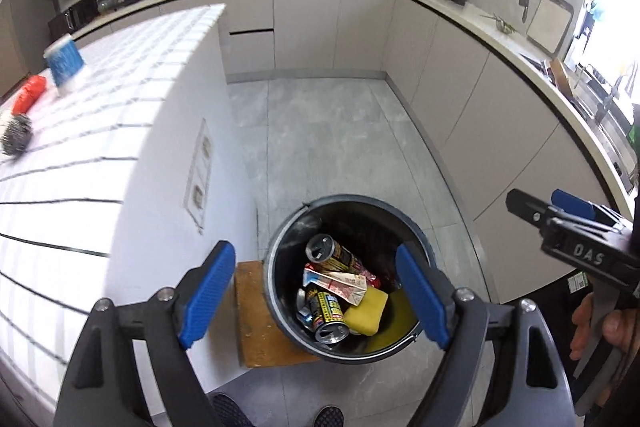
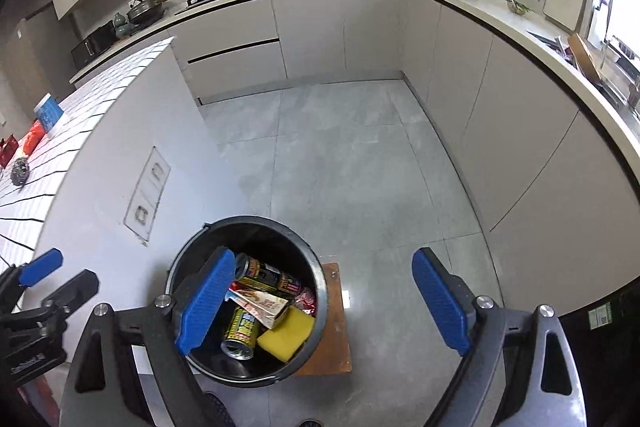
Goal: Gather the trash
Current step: 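Move both tools back to the island toward the scrubber and tissue, then grasp the white tissue with the left tool while the right tool grasps the steel wool scrubber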
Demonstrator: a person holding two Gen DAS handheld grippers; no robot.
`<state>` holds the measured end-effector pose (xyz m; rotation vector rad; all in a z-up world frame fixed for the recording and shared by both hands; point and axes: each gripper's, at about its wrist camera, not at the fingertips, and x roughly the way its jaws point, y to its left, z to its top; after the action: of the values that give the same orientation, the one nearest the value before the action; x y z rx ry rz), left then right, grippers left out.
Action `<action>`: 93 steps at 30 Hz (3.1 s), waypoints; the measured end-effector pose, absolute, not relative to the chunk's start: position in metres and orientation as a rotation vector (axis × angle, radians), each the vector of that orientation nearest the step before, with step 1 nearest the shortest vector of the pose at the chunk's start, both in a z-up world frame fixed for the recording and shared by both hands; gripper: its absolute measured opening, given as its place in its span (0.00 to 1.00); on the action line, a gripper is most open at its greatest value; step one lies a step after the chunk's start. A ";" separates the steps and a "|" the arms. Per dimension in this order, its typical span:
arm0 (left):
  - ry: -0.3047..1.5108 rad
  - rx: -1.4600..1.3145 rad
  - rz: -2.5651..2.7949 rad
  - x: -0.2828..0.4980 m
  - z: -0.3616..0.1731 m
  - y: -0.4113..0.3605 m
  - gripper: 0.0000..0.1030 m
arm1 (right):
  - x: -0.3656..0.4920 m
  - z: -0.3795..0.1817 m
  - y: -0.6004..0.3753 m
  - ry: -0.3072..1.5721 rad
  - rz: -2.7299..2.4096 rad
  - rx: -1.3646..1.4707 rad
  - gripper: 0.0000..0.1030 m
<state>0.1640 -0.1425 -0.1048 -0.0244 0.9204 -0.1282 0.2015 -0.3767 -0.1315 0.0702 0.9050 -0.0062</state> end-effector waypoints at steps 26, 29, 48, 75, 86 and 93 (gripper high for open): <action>0.799 -0.171 0.102 0.143 -0.054 0.047 0.82 | 0.214 -0.048 -0.210 0.780 0.181 -0.012 0.90; 0.790 -0.187 0.131 0.147 -0.055 0.088 0.82 | 0.220 -0.045 -0.178 0.772 0.193 -0.025 0.90; 0.853 -0.192 0.127 0.242 -0.095 0.370 0.82 | 0.291 -0.067 0.134 0.806 0.249 -0.015 0.90; 0.906 -0.193 0.002 0.362 -0.120 0.417 0.82 | 0.355 -0.119 0.158 0.919 0.096 -0.005 0.61; 0.884 -0.232 -0.067 0.334 -0.113 0.412 0.44 | 0.352 -0.114 0.156 0.889 0.142 -0.014 0.53; 0.857 -0.224 -0.062 0.307 -0.102 0.392 0.44 | 0.336 -0.104 0.143 0.861 0.143 -0.021 0.53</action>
<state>0.3073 0.3917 -0.1023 -0.2239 0.8573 -0.0624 0.3361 0.1428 -0.1042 -0.0211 0.8613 0.1433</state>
